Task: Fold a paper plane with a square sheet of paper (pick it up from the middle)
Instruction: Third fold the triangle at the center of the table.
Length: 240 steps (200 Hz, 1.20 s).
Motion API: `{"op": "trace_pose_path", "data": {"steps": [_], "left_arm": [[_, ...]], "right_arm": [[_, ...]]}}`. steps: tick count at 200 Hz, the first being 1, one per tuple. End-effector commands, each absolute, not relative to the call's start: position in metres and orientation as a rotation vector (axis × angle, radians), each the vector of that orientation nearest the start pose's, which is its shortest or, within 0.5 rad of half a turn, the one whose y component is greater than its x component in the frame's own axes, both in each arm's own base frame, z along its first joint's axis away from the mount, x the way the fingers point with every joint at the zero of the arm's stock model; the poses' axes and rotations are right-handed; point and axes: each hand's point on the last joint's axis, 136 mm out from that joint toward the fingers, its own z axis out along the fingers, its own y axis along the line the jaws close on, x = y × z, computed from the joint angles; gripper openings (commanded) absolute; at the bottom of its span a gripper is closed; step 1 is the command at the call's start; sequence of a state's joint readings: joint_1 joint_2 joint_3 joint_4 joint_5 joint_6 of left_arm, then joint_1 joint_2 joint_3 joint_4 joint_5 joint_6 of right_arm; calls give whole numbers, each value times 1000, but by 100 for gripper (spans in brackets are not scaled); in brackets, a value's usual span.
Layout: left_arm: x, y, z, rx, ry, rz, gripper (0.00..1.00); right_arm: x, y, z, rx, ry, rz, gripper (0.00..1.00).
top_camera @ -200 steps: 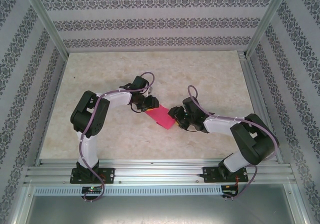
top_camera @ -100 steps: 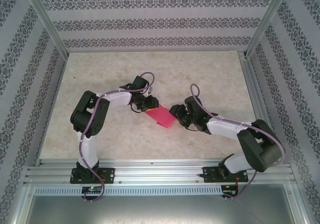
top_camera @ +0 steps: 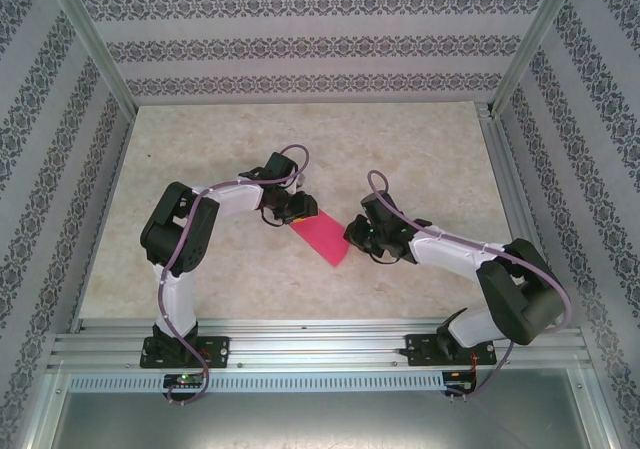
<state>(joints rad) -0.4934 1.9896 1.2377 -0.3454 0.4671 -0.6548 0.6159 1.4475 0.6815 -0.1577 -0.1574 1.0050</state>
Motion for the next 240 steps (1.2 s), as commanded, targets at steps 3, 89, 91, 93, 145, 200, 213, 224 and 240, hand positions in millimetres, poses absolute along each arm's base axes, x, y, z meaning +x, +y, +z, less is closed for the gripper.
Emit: {"op": "trace_pose_path", "data": {"steps": [3,89,91,93,145,200,213,224,240], "left_arm": [[348,-282,30,-58,2877,-939,41],[352,-278,35,-110,2847,-915,41],[352,-278,35,-112,2846,-914,41],[352,-277,35,-116,2845,-913,41],[354,-276,37,-156,2824,-913,40],[355,-274,35,-182,2815,-913,40],[355,-274,35,-185,2814,-916,40],[355,-275,34,-185,2812,-922,40],[354,-275,33,-187,2815,-923,40]], "right_arm": [[276,235,61,293,2652,725,8],[267,257,61,-129,2739,523,0],[267,259,61,-136,2741,526,0],[266,260,60,-143,2743,531,0],[266,285,60,-233,2752,574,0],[279,309,58,-106,2719,726,0],[282,310,56,-74,2716,737,0],[284,315,54,-58,2718,773,0],[286,317,50,-38,2726,775,0]]}}
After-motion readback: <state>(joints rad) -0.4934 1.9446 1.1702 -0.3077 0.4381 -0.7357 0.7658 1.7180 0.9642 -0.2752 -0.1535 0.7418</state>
